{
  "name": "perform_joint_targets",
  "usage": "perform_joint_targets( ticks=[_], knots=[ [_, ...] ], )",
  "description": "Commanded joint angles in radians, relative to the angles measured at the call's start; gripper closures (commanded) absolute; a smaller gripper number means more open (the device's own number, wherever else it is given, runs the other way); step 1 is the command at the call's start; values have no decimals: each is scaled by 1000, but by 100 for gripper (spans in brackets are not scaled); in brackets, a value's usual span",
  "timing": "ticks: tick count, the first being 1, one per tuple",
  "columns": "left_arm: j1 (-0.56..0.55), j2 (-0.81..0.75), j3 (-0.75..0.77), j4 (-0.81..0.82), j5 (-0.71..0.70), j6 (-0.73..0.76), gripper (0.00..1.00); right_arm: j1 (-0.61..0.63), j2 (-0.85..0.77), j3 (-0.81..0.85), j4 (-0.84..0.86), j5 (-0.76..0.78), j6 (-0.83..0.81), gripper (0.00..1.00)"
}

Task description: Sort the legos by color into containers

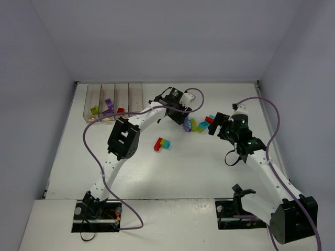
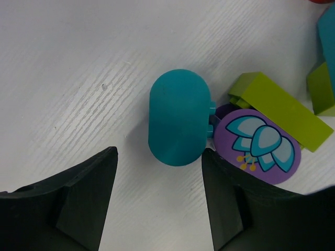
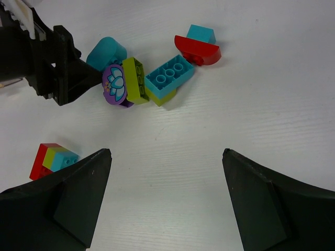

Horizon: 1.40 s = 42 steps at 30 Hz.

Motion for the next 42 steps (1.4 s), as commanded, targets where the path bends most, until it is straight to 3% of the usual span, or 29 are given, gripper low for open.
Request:
perform_joint_targets(
  ticks=[1, 15, 18, 23, 30, 34, 39, 40, 42],
  knots=[
    [1, -11, 60, 54, -19, -13, 41, -5, -9, 7, 30, -10, 5, 16],
    [1, 9, 60, 147, 12, -57, 43, -5, 22, 13, 30, -10, -1, 16],
    [3, 15, 61, 149, 9, -56, 51, -5, 24, 12, 28, -8, -3, 16],
    [3, -22, 13, 178, -27, -93, 78, -5, 28, 12, 30, -14, -3, 16],
    [49, -233, -175, 261, -194, -154, 88, -4, 36, 13, 33, -25, -3, 15],
    [116, -333, -243, 270, -142, -203, 88, -4, 50, 15, 43, -37, -9, 15],
    [127, -410, -300, 235, -120, -226, 66, -4, 85, 43, 51, 10, -21, 15],
    [129, -424, -311, 229, -123, -249, 56, -5, 96, 55, 53, 27, -21, 15],
    [135, -456, -337, 201, -129, -281, 47, -5, 128, 99, 53, 119, 2, 16]
  ],
)
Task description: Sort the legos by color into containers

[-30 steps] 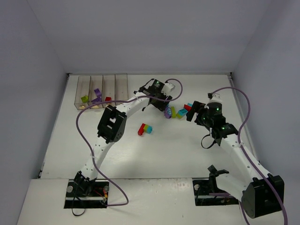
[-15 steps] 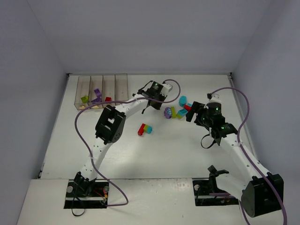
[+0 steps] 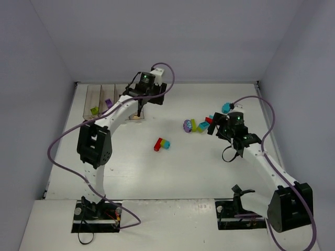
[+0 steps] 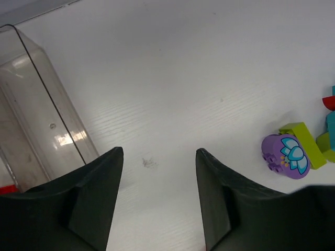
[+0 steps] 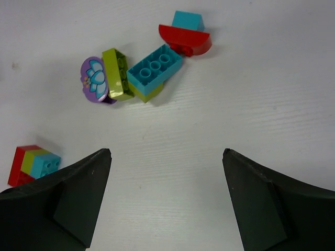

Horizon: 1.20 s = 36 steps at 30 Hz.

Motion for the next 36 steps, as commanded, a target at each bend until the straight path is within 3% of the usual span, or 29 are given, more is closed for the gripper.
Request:
perform_joint_targets(
  ticks=[1, 6, 12, 23, 31, 36],
  knots=[
    [-15, -89, -29, -14, -1, -92, 40, -7, 74, 104, 50, 147, 21, 16],
    [-11, -178, -103, -102, -35, -123, 30, -44, 287, 279, 32, 328, 62, 15],
    [-11, -293, -216, -183, -52, -160, 28, -125, 541, 455, 27, 378, 116, 14],
    [-12, -477, -411, -234, -43, -183, 28, -156, 966, 845, -22, 372, 116, 13],
    [-11, -503, -465, -237, -33, -189, 28, -168, 1080, 917, -25, 370, 104, 15],
    [-12, -514, -477, -241, -37, -183, 28, -183, 1123, 936, -25, 356, 64, 23]
  ],
)
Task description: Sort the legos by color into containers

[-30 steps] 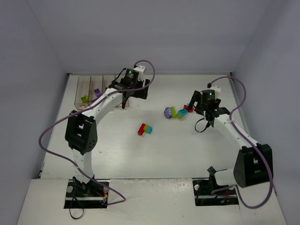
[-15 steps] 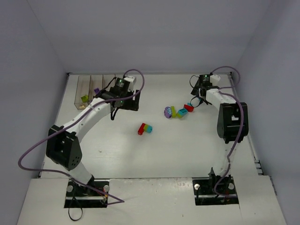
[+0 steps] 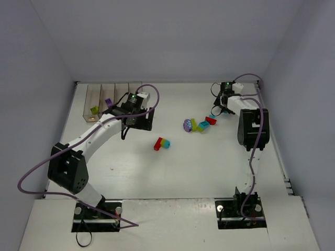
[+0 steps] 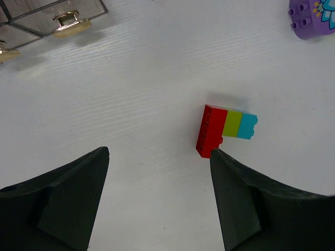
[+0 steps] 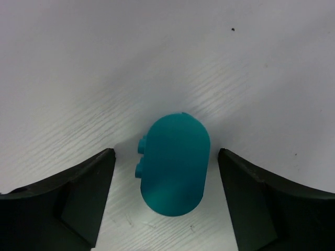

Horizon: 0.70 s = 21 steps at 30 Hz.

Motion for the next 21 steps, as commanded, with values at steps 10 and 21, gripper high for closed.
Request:
perform_joint_targets(
  ticks=[10, 21],
  knots=[
    [15, -69, 41, 23, 48, -20, 28, 21, -131, -62, 145, -142, -260, 91],
    [102, -23, 199, 103, 373, -175, 28, 254, -573, -466, 504, -597, -600, 100]
  ],
)
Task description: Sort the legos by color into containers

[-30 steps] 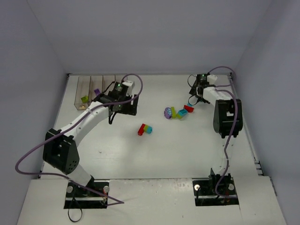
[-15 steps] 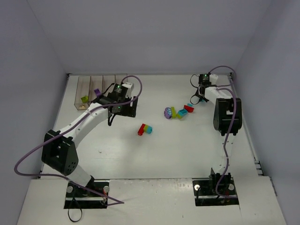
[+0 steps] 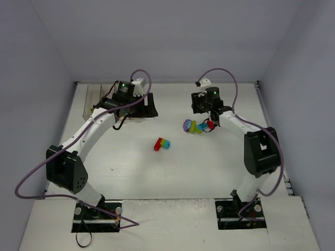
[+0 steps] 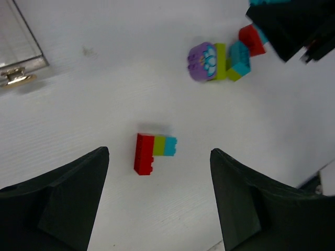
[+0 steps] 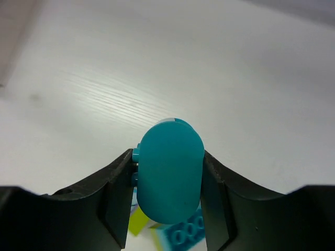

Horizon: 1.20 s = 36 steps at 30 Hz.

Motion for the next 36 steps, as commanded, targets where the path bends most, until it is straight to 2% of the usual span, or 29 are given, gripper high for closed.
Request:
perform_joint_targets(
  ticks=[1, 6, 10, 16, 24, 30, 36],
  knots=[
    [38, -16, 118, 76, 133, -81, 28, 43, -181, -70, 224, -237, -97, 100],
    [86, -19, 189, 76, 250, -144, 28, 171, -304, -131, 245, -349, -146, 98],
    [95, -31, 214, 79, 336, -167, 28, 250, -372, -150, 268, -373, -139, 97],
    [89, -53, 171, 119, 459, -225, 28, 348, -379, -130, 272, -381, -149, 94],
    [75, -80, 123, 118, 502, -224, 30, 377, -352, -95, 282, -401, -146, 93],
    [64, -68, 88, 93, 495, -202, 39, 379, -337, -64, 285, -419, -145, 92],
    [52, -27, 102, 96, 480, -195, 41, 382, -320, -53, 288, -442, -140, 91]
  ],
)
